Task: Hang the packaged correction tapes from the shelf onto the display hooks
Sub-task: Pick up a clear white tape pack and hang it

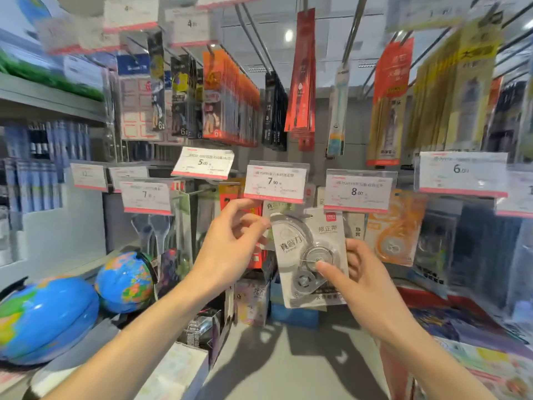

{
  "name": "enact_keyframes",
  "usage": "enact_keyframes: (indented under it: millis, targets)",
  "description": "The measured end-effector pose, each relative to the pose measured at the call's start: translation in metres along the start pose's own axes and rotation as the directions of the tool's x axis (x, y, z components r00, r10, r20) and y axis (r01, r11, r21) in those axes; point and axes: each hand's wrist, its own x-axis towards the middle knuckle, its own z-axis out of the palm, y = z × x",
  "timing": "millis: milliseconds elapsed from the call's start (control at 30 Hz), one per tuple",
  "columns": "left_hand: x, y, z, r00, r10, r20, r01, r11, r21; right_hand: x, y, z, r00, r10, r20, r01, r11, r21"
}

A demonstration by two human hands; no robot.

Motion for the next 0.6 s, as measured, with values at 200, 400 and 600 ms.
enact_keyframes:
  millis: [200,400,600]
  targets:
    - [-0.007,0.017,-0.013,0.996,0.084,0.017,-0.085,0.996,0.04,-0.004,0.005,0.004,1.0,-0.019,-0.022,0.019,1.0,-0.018]
    - [0.001,0.04,-0.028,0.986,0.147,0.08,-0.154,0.985,0.081,0.011,0.002,0.025,0.997,-0.062,-0.042,0.061,0.998,-0.016]
    - [0.005,0.043,-0.034,0.981,0.16,0.106,-0.172,0.979,0.112,0.034,-0.005,0.043,0.994,-0.078,-0.074,0.08,0.997,0.022]
